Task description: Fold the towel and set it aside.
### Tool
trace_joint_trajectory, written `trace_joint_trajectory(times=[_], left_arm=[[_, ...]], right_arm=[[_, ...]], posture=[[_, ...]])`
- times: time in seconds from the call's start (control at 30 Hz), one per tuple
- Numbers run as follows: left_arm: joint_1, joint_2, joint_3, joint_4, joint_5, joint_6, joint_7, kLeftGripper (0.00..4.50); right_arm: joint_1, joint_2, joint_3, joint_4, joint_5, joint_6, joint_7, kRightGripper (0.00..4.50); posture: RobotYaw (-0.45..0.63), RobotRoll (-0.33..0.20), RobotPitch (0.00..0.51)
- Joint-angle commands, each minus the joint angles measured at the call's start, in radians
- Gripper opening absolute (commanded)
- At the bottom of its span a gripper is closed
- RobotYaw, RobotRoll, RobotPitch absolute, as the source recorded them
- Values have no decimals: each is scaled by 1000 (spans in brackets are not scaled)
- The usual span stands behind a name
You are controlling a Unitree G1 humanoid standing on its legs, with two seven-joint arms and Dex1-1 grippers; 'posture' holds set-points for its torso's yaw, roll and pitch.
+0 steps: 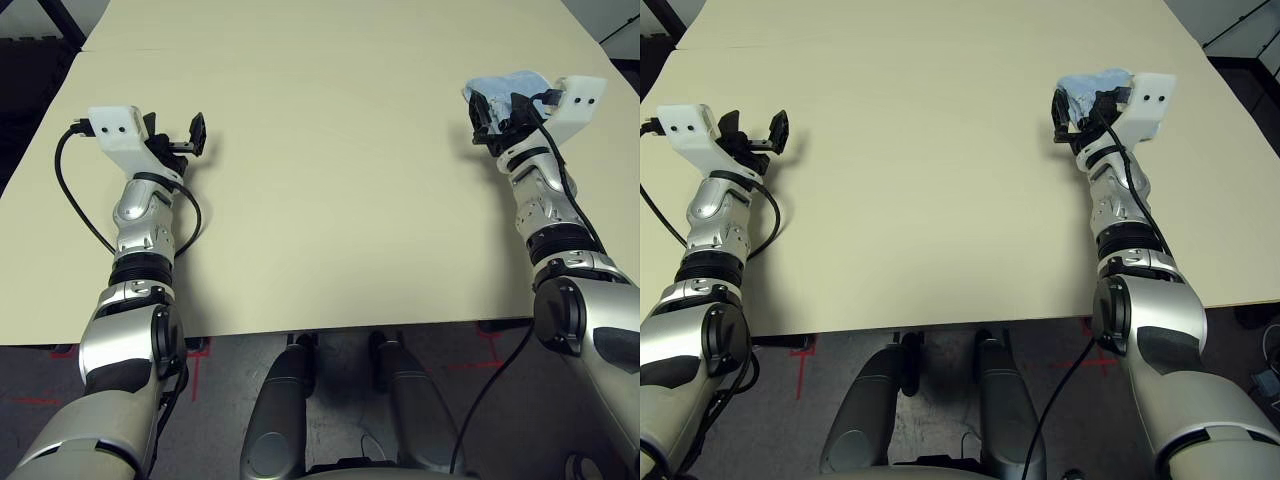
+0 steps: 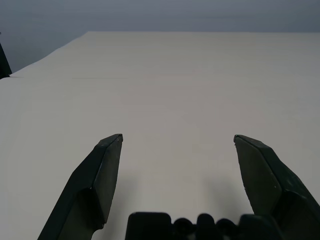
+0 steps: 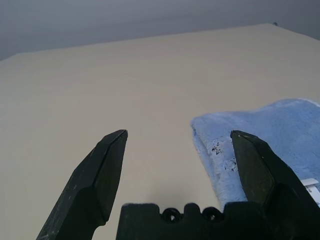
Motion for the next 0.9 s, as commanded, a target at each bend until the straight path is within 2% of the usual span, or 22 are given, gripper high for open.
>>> trace_joint_trajectory(times=[0.03,0.5,0.7,0.9], left_arm=[[-10,19,-9,18,6,15,-15,4500],[-30,45,-15,32,11,33,-38,4500],[-11,66,-2,21,-6,43,-72,4500],[-6,67,2,19,-12,54,-90,4500]], right_arm=[[10,-28,-12,-19,-4,-14,0,4479],[25,-42,-13,-30,1,-8,4,4479],[39,-102,-27,-23,12,18,50,4479],[44,-91,-15,-38,11,32,72,4479]], posture=[[20,0,228],[27,0,231],[18,0,232],[15,0,233]])
